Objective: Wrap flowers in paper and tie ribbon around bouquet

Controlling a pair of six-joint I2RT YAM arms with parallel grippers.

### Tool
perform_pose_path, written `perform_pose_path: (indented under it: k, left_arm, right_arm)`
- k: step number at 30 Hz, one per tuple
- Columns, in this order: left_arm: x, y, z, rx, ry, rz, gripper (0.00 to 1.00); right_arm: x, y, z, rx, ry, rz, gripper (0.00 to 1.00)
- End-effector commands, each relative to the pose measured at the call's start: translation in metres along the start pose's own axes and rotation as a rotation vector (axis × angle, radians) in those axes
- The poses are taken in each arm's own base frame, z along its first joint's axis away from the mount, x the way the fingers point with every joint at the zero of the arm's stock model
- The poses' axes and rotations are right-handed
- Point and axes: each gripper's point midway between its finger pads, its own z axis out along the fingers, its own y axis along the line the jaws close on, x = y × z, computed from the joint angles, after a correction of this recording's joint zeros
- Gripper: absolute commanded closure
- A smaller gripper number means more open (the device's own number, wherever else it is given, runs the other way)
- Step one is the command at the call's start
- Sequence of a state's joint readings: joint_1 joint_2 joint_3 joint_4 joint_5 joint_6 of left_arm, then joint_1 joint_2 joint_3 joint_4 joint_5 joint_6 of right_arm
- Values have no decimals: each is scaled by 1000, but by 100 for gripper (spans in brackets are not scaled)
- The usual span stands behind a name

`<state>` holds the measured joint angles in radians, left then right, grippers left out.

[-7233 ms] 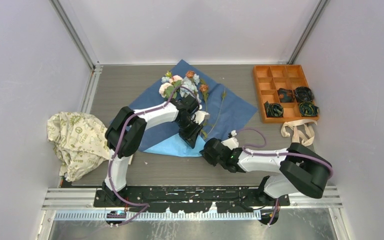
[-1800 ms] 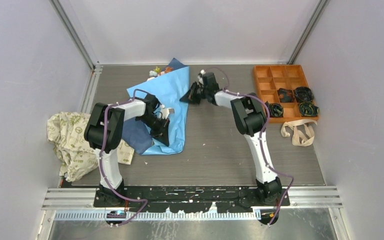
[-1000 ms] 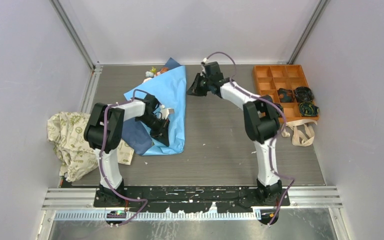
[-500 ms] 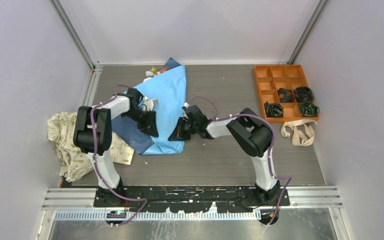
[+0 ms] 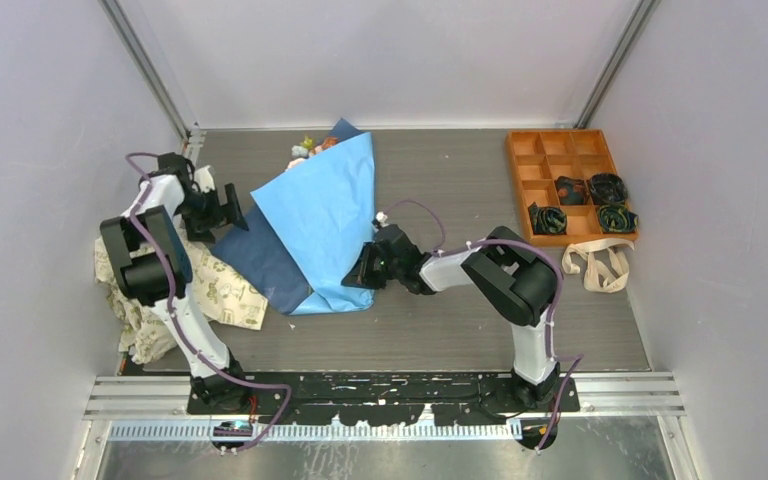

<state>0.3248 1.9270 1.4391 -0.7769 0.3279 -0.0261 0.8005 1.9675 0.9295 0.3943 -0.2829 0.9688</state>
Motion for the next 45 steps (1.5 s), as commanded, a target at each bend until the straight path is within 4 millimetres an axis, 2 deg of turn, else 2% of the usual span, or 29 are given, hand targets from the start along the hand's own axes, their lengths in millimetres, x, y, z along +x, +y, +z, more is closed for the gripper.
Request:
perform_pose_path:
  k: [1, 3, 7, 10, 13, 15, 16, 19, 20, 21, 26, 31, 35, 37, 38, 40, 42, 43, 45]
  left_arm:
    - [12, 6, 30, -72, 107, 40, 0]
    - [19, 0, 39, -72, 154, 86, 0]
    - [38, -33, 56, -31, 249, 185, 1]
    - [51, -55, 70, -11, 305, 242, 10]
    - [58, -76, 84, 20, 342, 276, 28]
    - [59, -90, 88, 64, 353, 274, 44]
    - [63, -103, 90, 95, 365, 288, 53]
    - [62, -128, 91, 143, 353, 323, 92]
    - [60, -135, 89, 157, 341, 336, 99]
    - [58, -143, 87, 175, 325, 352, 99]
    - [34, -166, 73, 211, 239, 421, 99]
    - [6, -168, 64, 170, 186, 463, 100]
    - [-3, -188, 41, 246, 129, 468, 98]
    - [-7, -186, 30, 232, 115, 460, 89]
    - [-8, -180, 25, 206, 112, 448, 79]
    - [-8, -159, 12, 162, 105, 380, 53]
    - [-3, -136, -9, 168, 81, 262, 42]
    - [13, -123, -11, 176, 92, 196, 40]
    - [33, -106, -30, 200, 64, 101, 30]
  right_arm:
    - [19, -50, -13, 168, -22, 19, 99]
    - [23, -51, -15, 167, -17, 18, 99]
    - [22, -50, -23, 173, -35, 7, 99]
    - [19, -50, -33, 184, -65, -1, 99]
    - [20, -54, -44, 205, -79, -6, 99]
    - [22, -56, -49, 212, -82, -7, 99]
    - [23, -58, -52, 217, -81, -10, 99]
    - [23, -60, -56, 231, -82, -18, 99]
    - [23, -58, -56, 228, -82, -22, 99]
    - [23, -56, -55, 219, -76, -25, 99]
    - [21, -46, -43, 197, -42, -47, 99]
    - [21, -50, -38, 219, -42, -46, 99]
    - [17, -48, -25, 224, -27, -77, 99]
    - [10, -46, -19, 227, -46, -79, 99]
    - [6, -44, -16, 229, -58, -80, 99]
    - [2, -46, -10, 241, -70, -68, 99]
    - [2, -47, -6, 236, -72, -57, 99]
    - [2, -48, -4, 236, -72, -54, 99]
    - [3, -49, -2, 236, -69, -53, 99]
